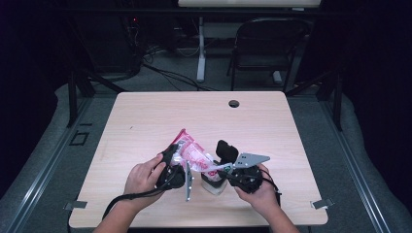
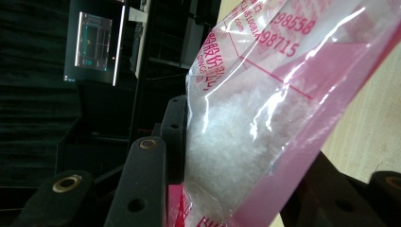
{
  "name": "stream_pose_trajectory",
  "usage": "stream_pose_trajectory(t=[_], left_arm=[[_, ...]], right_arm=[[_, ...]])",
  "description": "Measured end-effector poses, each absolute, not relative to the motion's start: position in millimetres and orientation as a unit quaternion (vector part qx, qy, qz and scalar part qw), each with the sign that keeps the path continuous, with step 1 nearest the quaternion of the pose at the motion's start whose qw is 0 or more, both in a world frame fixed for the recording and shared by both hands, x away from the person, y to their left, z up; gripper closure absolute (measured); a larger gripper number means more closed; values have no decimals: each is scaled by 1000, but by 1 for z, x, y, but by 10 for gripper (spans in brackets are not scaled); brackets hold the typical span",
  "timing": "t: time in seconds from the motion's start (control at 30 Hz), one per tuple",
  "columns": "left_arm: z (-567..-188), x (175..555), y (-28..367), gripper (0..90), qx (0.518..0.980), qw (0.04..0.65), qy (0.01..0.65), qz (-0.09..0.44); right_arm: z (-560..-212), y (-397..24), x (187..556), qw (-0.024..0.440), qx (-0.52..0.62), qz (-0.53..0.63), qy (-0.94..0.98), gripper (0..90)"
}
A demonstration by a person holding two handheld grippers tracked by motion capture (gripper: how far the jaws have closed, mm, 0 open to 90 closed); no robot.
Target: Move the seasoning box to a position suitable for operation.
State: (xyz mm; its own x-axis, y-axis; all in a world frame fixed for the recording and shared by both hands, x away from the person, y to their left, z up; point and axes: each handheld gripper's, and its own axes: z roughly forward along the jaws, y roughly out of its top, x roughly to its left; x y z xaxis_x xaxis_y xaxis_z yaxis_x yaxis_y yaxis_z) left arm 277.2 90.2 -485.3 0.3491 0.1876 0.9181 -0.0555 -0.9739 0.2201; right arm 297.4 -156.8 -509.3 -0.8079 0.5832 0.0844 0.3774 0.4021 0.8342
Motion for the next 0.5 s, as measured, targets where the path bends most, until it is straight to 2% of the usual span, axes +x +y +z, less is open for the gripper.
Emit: stream_pose_trajectory(t=[0.5], left_arm=[[-484,275,90,664,812,106,38,573]], right_arm=[[-510,-157,298,110,292,464,829,900]])
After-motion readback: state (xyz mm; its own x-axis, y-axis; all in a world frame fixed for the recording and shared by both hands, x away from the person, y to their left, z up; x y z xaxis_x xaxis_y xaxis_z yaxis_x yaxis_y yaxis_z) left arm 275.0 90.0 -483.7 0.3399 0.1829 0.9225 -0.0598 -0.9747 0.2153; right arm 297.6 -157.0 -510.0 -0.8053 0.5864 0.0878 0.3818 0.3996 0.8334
